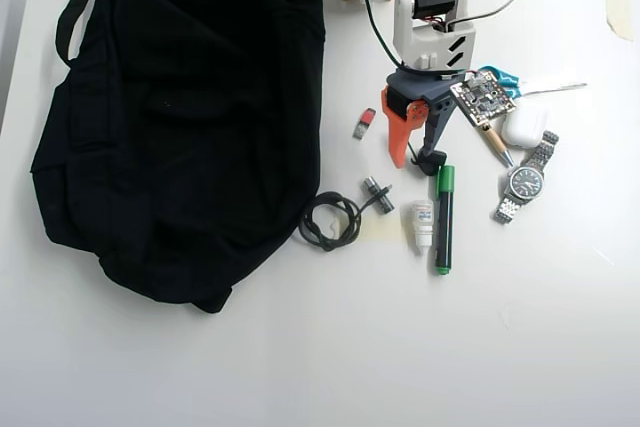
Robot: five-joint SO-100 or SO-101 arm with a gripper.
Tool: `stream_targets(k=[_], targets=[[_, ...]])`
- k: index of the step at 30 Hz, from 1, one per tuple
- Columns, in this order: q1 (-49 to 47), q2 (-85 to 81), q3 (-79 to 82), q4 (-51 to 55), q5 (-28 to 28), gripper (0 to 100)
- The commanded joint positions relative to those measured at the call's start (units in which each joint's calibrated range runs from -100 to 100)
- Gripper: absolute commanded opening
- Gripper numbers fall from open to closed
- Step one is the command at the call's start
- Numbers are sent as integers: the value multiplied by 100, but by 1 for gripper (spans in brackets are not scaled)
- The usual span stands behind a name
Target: Put the black bike light into the black bag
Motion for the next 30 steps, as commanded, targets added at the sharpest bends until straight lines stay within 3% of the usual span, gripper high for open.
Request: stream_targets(k=[1,11,30], targets=[[-189,-28,-200,-336,17,17],[-435,-127,141,-258,-754,8],[-293,-28,896,-758,-995,8]])
